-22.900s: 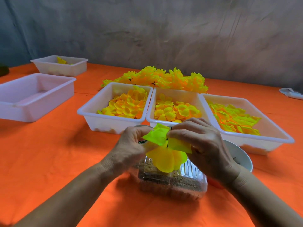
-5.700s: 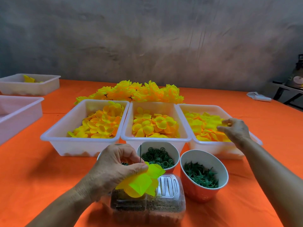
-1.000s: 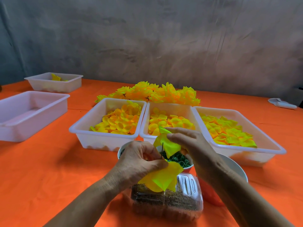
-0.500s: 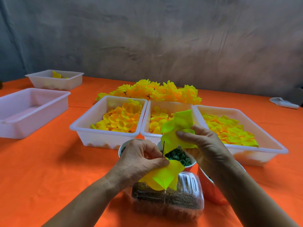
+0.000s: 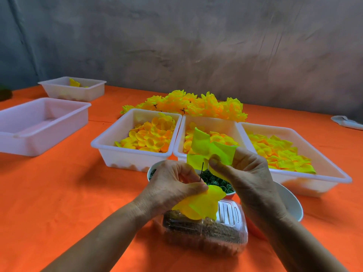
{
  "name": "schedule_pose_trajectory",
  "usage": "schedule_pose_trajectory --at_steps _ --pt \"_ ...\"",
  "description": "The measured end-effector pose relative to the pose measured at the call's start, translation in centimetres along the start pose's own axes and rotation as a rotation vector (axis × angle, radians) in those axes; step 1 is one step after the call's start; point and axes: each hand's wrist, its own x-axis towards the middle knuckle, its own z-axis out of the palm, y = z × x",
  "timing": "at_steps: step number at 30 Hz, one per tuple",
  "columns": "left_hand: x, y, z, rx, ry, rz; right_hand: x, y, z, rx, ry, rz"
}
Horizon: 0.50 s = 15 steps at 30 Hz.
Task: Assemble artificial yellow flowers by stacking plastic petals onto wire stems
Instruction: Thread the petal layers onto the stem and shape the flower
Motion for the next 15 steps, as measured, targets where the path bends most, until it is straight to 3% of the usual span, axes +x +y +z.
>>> schedule_pose_trajectory --at_steps 15 --pt "0.13 -0.38 -0.05 -0.040 -0.028 0.026 -0.18 0.34 0.59 -0.027 -0.034 -0.023"
